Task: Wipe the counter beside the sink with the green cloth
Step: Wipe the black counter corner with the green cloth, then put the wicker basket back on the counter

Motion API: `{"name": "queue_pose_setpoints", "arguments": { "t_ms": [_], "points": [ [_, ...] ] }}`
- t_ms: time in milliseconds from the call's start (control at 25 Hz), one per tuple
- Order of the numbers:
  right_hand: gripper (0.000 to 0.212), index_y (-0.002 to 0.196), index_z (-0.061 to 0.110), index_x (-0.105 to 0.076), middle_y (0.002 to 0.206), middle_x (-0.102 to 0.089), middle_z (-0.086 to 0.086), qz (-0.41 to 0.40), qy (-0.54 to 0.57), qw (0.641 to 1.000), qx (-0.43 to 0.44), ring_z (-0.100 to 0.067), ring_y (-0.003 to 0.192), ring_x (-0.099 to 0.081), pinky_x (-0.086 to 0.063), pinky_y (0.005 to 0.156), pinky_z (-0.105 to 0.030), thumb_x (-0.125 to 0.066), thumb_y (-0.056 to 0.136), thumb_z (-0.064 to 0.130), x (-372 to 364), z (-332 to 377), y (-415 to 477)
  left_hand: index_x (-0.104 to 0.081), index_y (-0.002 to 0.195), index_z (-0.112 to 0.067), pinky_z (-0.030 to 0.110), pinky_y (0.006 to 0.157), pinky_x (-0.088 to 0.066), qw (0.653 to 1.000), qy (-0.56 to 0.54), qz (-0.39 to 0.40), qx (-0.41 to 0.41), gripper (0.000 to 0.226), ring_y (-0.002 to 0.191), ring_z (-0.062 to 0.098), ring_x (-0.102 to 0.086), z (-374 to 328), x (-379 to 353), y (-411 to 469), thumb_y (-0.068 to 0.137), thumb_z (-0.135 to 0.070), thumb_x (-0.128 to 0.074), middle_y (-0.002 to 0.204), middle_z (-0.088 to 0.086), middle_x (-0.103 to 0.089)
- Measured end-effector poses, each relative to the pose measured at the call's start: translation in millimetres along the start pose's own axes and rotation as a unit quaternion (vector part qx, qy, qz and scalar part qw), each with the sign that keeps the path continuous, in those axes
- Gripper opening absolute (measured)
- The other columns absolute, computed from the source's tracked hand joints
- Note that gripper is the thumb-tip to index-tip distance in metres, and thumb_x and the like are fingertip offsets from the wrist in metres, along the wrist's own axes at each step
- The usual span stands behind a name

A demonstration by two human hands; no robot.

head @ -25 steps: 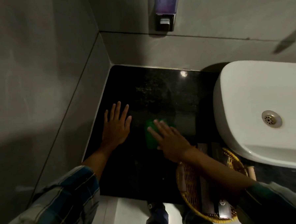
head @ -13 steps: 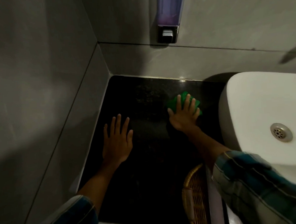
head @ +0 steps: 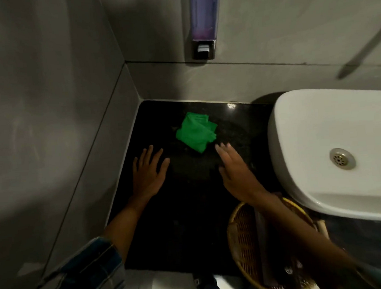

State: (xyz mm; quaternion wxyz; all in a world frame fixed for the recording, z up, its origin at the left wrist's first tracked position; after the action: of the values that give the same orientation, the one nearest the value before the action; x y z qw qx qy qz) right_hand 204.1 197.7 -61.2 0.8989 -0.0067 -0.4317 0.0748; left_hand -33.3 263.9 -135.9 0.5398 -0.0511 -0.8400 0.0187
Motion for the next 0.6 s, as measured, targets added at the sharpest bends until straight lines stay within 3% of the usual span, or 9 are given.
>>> {"name": "queue_pose_setpoints", "arguments": {
  "t_ms": [80, 160, 240, 320, 400, 480, 600],
  "points": [
    [0.064, 0.149, 0.013, -0.023, 0.158, -0.023, -0.008, 0.031, 0.011, 0.999, -0.041, -0.018, 0.147, -0.015, -0.019, 0.121, -0.041, -0.046, 0.09, -0.001, 11.4, -10.6, -69.9, -0.035, 0.144, -0.026, 0.051, 0.119, -0.016, 0.999, -0.042, -0.006, 0.002, 0.055, 0.146, 0.025, -0.022, -24.0, 12.0, -14.1, 0.095, -0.051, -0.034, 0.156, 0.007, -0.033],
    [0.065, 0.147, 0.019, -0.03, 0.153, -0.033, -0.004, 0.044, -0.008, 0.994, -0.103, -0.02, 0.142, -0.03, -0.029, 0.116, -0.041, -0.048, 0.088, 0.0, 28.2, -29.0, -128.1, -0.045, 0.138, -0.023, 0.048, 0.111, -0.034, 0.994, -0.102, -0.004, -0.027, 0.048, 0.135, 0.027, -0.04, -65.2, 17.0, -46.2, 0.094, -0.038, -0.049, 0.144, 0.007, -0.05],
    [0.053, 0.138, 0.023, -0.045, 0.136, -0.051, -0.003, 0.0, -0.056, 0.985, -0.161, -0.023, 0.124, -0.05, -0.045, 0.1, -0.037, -0.055, 0.088, 0.01, 59.9, -48.3, -174.2, -0.056, 0.125, -0.026, 0.04, 0.098, -0.048, 0.985, -0.155, 0.058, -0.038, 0.035, 0.114, 0.021, -0.058, -103.6, 6.6, -88.2, 0.091, -0.033, -0.056, 0.122, 0.001, -0.064],
    [0.032, 0.119, 0.023, -0.059, 0.112, -0.059, -0.003, -0.05, -0.116, 0.968, -0.216, -0.024, 0.103, -0.058, -0.053, 0.076, -0.037, -0.06, 0.087, 0.02, 89.0, -68.0, -208.7, -0.063, 0.108, -0.032, 0.036, 0.083, -0.057, 0.976, -0.169, 0.135, -0.026, 0.021, 0.089, 0.013, -0.068, -124.1, -9.4, -126.2, 0.089, -0.037, -0.058, 0.1, -0.004, -0.072],
    [0.023, 0.112, 0.024, -0.059, 0.102, -0.056, -0.003, -0.079, -0.121, 0.947, -0.289, -0.02, 0.092, -0.056, -0.053, 0.067, -0.036, -0.054, 0.092, 0.034, 103.9, -90.8, -231.8, -0.064, 0.1, -0.036, 0.032, 0.069, -0.06, 0.956, -0.202, 0.211, -0.012, 0.016, 0.071, 0.007, -0.069, -135.4, -25.4, -155.9, 0.088, -0.043, -0.057, 0.085, -0.007, -0.073],
    [0.03, 0.118, 0.022, -0.051, 0.107, -0.06, -0.007, -0.069, -0.055, 0.938, -0.335, -0.021, 0.089, -0.059, -0.055, 0.071, -0.039, -0.055, 0.091, 0.034, 93.4, -108.7, -239.7, -0.061, 0.11, -0.036, 0.022, 0.057, -0.056, 0.934, -0.241, 0.262, 0.012, 0.024, 0.062, 0.005, -0.068, -140.7, -35.5, -175.6, 0.087, -0.044, -0.058, 0.081, -0.006, -0.072],
    [0.04, 0.125, 0.02, -0.048, 0.105, -0.067, -0.007, -0.088, 0.041, 0.941, -0.325, -0.022, 0.087, -0.065, -0.056, 0.075, -0.039, -0.064, 0.087, 0.02, 82.6, -104.6, -226.5, -0.054, 0.128, -0.032, 0.018, 0.066, -0.05, 0.948, -0.229, 0.219, 0.03, 0.045, 0.076, 0.006, -0.065, -138.6, -22.6, -178.8, 0.084, -0.035, -0.066, 0.084, -0.015, -0.062]
  ]
}}
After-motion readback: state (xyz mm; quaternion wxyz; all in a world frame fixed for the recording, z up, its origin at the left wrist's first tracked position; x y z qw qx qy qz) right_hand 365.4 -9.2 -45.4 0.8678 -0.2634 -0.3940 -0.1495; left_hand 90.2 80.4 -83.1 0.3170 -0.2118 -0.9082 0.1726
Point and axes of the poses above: each hand's wrist, its own y-axis towards the middle knuckle, its own x-axis out of the back of the hand, z = x × y, the point moved 10 cm from there along y, towards the middle knuckle
